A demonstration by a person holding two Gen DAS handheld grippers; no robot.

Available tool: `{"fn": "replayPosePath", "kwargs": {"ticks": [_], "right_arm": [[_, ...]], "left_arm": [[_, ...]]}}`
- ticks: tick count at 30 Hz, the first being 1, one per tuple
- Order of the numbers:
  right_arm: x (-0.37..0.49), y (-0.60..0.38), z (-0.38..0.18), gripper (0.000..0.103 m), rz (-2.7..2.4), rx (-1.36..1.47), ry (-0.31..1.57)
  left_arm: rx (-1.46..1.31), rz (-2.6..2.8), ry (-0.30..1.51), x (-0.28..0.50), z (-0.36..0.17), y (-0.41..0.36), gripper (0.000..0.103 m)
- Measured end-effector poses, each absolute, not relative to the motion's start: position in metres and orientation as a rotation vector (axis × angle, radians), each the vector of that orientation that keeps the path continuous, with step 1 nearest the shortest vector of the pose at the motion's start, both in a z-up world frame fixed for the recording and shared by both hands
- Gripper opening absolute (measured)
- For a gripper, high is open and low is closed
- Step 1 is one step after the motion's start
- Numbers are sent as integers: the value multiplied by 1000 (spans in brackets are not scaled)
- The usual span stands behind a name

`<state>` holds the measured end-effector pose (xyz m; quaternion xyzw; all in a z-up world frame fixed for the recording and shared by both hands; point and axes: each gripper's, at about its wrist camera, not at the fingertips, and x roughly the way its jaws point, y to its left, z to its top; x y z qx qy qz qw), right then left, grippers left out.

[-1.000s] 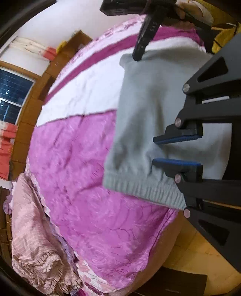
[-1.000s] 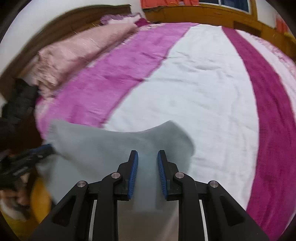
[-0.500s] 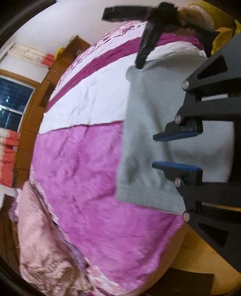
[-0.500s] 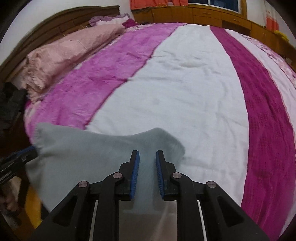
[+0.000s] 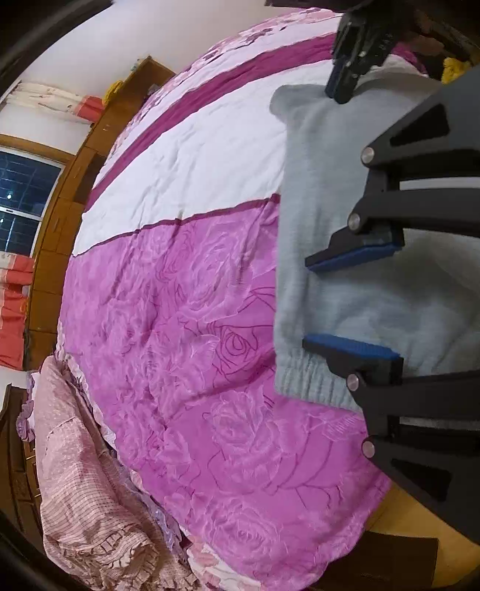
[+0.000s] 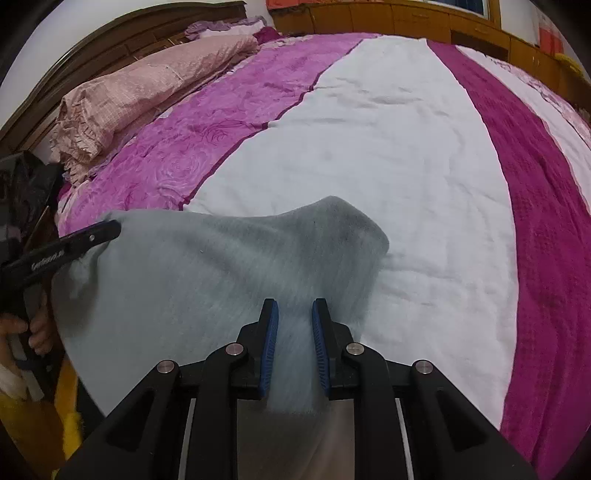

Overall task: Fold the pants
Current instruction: 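Lower the held fabric onto the pants and open both grippers, then smooth the folded pants with both open grippers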

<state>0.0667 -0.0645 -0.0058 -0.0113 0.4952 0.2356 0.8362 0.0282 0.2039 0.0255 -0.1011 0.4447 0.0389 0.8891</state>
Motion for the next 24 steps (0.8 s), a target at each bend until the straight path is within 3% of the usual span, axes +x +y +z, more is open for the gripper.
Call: {"fn": "replayPosePath", "kwargs": {"ticks": [12,16,24], "right_arm": [[28,-98,7,13,529,101,1123],[21,-100,-8,27,489,81,1152],[27,-115,-23,32,491,239,1192]], "left_arm": [[-162,113,1006,-29,31,191,41],[-115,122,1022,-26,16,188,41],[-160,105,1056,-35,22,186,42]]}}
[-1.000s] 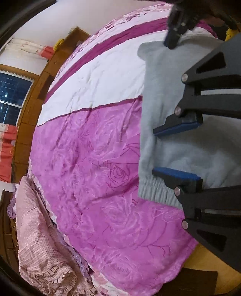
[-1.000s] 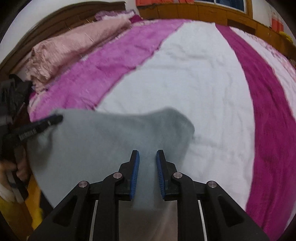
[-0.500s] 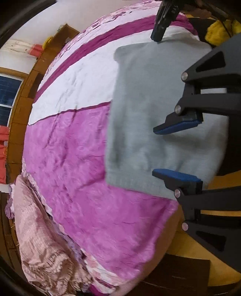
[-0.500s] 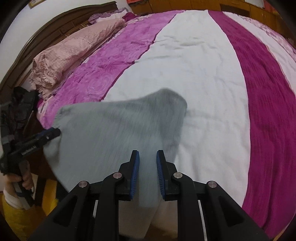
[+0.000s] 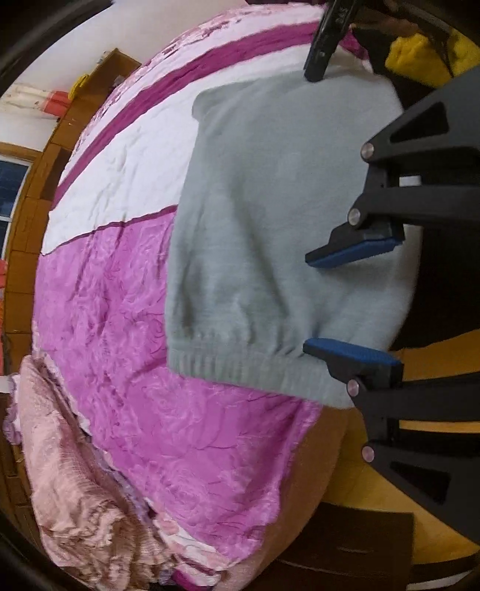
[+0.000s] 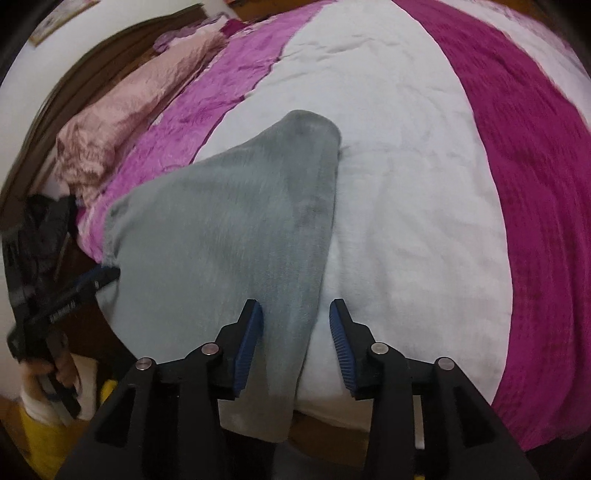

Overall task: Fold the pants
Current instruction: 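Smooth the folded pants with both open grippers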

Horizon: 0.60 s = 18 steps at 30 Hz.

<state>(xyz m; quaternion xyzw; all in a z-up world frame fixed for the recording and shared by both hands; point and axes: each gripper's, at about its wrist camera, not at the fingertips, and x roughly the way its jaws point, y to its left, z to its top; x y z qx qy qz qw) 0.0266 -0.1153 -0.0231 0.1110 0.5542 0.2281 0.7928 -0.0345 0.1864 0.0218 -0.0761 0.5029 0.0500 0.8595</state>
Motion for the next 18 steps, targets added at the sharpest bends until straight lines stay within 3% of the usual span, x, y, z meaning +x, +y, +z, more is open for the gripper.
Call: {"fn": "replayPosePath", "kwargs": {"ticks": [3,5,9,14,18], "right_arm": [[24,-119,-18,36,478,280,1193],[21,-116,-17,38,468,262,1188],[19,-106,-22,46,463,196,1176],[17,-104,-28,69,520,231,1150],[18,-99,-29,74,546,210,1162]], "left_arm": [[-214,48,1048,-43,31,179,45],[-209,34,1046,-46,33,170,56],[-151,35,1083,-40,26,151,57],[-125,36,1103,-32,11,140,60],[-102,37,1099,-31,5,136,65]]}}
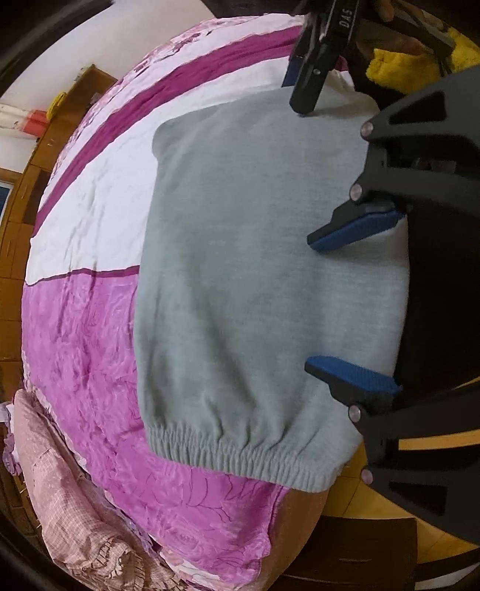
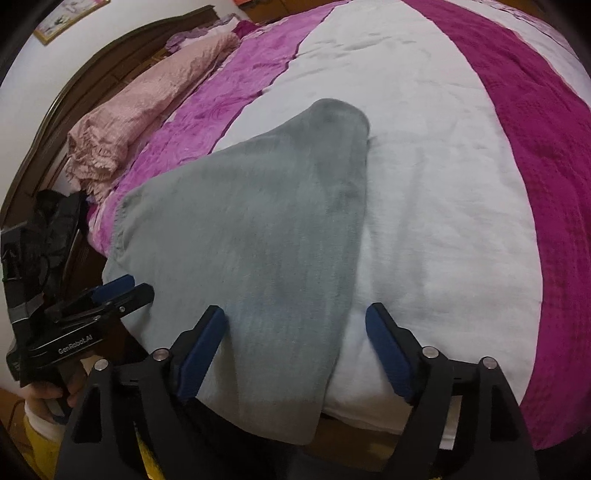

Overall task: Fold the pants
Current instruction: 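Smooth the folded pants with both open grippers, then grasp the pants end with the right gripper and lift it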

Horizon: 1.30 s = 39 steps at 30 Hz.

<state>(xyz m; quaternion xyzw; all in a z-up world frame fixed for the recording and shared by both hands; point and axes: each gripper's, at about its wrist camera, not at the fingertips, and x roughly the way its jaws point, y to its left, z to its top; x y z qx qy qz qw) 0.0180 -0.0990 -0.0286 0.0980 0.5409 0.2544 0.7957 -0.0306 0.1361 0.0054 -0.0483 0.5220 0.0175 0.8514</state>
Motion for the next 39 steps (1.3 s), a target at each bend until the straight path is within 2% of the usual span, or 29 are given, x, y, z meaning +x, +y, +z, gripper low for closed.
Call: {"fn": "replayPosePath", "kwargs": {"ticks": [2,3,4,5,11,14,19,21,23,26,31,39], "right_arm": [[20,-95,-26,71,553,186,1174],[21,-93,-24,66,554,179,1175],[21,-91,-19,52,571,184,1159],[22,-91,-18,49,581,192,1152],[27,-104,-31,45,603,290,1165],[27,-108,-33,40,600,298,1163],[26,-100,-31,38,594,256,1142],[26,-101,-30,30,595,255,1132],[26,-105,-29,18,598,290,1132],[26,-110,-22,10,606,327,1128],[23,-111,-2,7,637,348,1089],[14,-96,43,5,749,332,988]], "left_arm": [[-104,40,1099,-30,3,136,66],[-104,41,1100,-29,3,136,66],[-103,42,1100,-28,3,136,67],[-103,43,1100,-28,2,136,68],[-87,39,1094,-28,2,133,71],[-89,38,1092,-28,1,133,72],[-80,43,1087,-28,1,130,72],[-81,43,1087,-29,1,130,72],[-84,42,1088,-28,1,130,72],[-96,42,1093,-29,3,131,71],[-156,-34,1078,-31,15,127,71],[-104,-35,1105,-25,9,115,71]]}}
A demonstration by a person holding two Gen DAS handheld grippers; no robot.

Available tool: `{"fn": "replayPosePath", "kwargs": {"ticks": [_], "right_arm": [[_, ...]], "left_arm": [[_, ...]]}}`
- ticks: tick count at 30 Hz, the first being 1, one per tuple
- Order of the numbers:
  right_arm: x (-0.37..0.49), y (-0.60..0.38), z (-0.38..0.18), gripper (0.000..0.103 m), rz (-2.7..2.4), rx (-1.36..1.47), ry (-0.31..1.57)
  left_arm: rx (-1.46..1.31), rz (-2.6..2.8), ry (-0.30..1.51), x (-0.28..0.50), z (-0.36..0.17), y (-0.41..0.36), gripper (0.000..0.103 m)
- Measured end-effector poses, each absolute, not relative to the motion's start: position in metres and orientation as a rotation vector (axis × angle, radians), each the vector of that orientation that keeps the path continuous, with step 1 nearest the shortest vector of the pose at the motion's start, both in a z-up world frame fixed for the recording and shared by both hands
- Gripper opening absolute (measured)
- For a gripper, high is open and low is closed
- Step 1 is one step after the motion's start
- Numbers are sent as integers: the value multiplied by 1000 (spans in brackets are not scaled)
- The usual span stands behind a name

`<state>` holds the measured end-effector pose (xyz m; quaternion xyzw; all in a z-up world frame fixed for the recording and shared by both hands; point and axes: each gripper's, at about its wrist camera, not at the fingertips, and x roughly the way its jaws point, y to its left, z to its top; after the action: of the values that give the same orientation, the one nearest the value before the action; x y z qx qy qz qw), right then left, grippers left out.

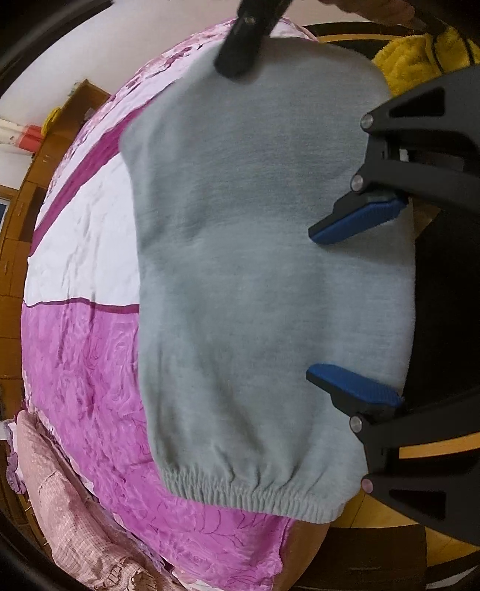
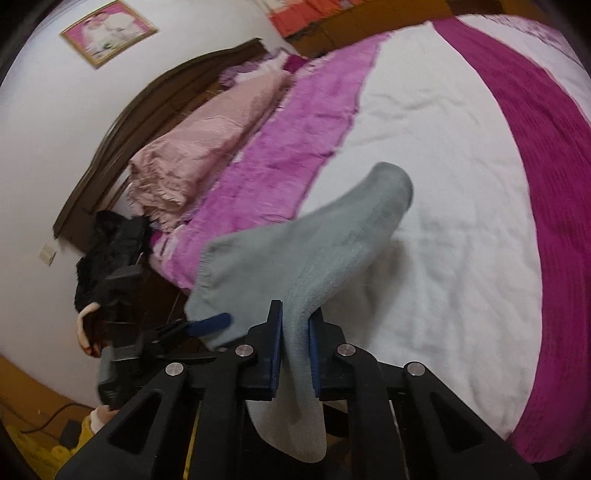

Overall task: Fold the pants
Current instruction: 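Grasp the pants end with the right gripper and lift it, then fold the held end over the pants with the right gripper and release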

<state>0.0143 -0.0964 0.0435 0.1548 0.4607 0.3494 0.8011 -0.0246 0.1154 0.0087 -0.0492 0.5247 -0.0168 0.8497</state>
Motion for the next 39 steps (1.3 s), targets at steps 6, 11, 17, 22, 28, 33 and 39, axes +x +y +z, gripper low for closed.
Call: {"fn": "replayPosePath", "kwargs": {"ticks": [6,11,17,22,28,33,39], "right_arm": [[11,-81,63,5,804,276,943],[16,-67,72,5,845,273,944],[18,-43,86,4,910,262,927],[16,-25,93,4,947,250,915],[13,-7,99,4,990,238,910],[20,15,97,4,1035,273,956],[26,54,91,4,1061,253,987]], "left_arm": [[-135,-22,1071,-29,25,129,71],[-126,34,1029,-33,45,148,71],[-140,96,1010,-37,58,176,71],[-159,139,1005,-41,61,193,71],[-151,149,1013,-40,63,206,71],[-137,178,991,-41,69,223,71],[-149,204,991,-41,69,245,71]]}}
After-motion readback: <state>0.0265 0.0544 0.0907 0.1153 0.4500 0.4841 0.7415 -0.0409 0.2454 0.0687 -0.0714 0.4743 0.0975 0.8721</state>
